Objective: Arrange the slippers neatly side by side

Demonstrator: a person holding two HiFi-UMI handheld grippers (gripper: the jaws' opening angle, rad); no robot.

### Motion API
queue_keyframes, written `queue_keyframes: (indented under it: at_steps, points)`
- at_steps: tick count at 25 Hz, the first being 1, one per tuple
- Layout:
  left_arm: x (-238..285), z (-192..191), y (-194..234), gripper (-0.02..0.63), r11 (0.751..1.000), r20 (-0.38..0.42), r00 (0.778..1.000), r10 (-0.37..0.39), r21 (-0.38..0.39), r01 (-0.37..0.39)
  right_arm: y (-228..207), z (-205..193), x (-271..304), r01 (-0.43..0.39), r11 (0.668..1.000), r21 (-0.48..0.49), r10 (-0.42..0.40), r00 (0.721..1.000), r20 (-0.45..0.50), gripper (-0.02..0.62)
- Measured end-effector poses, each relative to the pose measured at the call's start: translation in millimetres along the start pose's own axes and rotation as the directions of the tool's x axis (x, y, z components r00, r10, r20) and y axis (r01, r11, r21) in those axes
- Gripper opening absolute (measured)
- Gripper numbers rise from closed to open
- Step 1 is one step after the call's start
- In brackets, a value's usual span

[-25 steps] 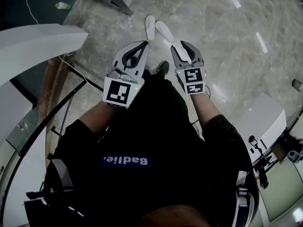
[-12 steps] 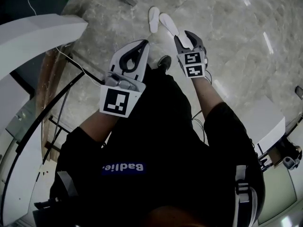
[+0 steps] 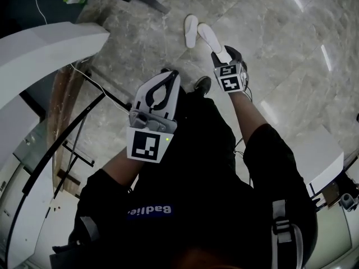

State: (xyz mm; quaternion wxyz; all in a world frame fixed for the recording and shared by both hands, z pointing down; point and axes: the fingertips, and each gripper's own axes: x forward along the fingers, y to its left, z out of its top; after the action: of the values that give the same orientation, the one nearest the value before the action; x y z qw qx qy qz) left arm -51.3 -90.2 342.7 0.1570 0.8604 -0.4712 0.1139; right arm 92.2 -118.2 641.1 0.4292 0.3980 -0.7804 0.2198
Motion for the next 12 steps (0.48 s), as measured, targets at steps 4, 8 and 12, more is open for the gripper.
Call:
queue_keyframes:
  at_steps: [4,8,12]
  points:
    - [15,-25,6,0.000,0.999,-0.016,0.999,-0.030,0.031,0.031,-8,-23,39,0.016,1.000,-0.003,-0.016,0.999,-0.050,0.192]
    - [38,-59,13,0.000,0.998,-0.028,0.998,-0.058,0.031,0.059,-17,-47,86,0.020,1.000,0.023,-0.018,0.996,-0.086,0.233]
    - [56,-99,22,0.000,0.997,-0.028,0.997,-0.071,0.031,0.072,-21,-77,134,0.021,0.999,0.042,-0.015,0.992,-0.123,0.233]
